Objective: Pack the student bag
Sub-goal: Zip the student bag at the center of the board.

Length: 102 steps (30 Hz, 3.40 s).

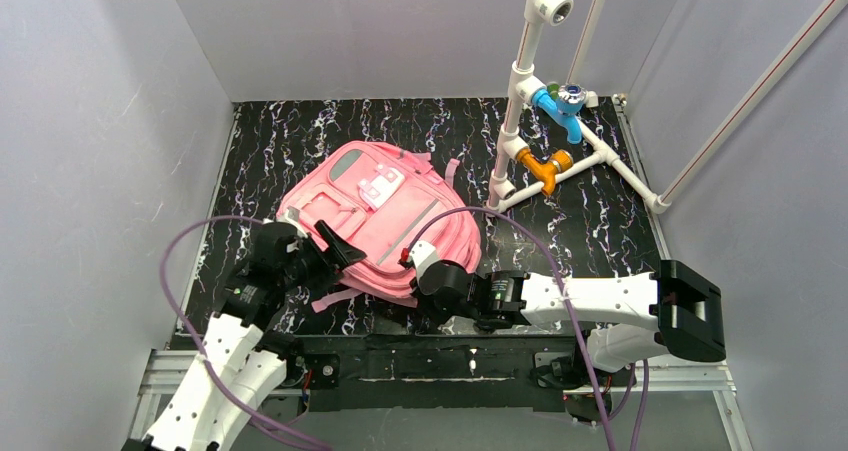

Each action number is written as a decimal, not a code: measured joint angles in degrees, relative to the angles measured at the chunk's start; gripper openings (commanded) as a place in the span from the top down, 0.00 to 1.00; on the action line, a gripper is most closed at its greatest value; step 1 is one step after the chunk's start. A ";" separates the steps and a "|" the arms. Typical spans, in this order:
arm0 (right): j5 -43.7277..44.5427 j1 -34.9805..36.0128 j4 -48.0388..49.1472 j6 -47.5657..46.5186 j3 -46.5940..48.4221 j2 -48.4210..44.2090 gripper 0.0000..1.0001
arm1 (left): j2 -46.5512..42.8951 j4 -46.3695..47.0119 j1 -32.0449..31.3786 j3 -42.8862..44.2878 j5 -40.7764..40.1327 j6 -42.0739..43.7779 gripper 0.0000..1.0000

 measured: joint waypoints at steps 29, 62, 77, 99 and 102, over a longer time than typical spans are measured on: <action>-0.04 -10.21 -5.07 -6.29 -0.59 -5.25 0.99 | 14.43 -6.08 21.14 3.08 -3.72 13.55 0.44; -8.11 -10.88 -2.71 -5.57 -2.54 -7.32 0.99 | 18.60 31.63 -52.15 -7.74 -28.81 49.13 0.64; -4.31 -14.84 -5.81 -10.10 1.97 -8.31 0.99 | 5.64 22.27 -55.10 -6.80 -41.33 40.33 1.00; -8.85 -28.41 -6.36 -17.86 10.40 9.99 0.99 | -15.91 -14.62 -55.04 7.80 -40.00 31.39 1.00; -8.52 -28.39 -7.39 -18.03 13.92 14.27 0.93 | -15.17 -14.56 -55.04 7.48 -40.00 31.26 1.00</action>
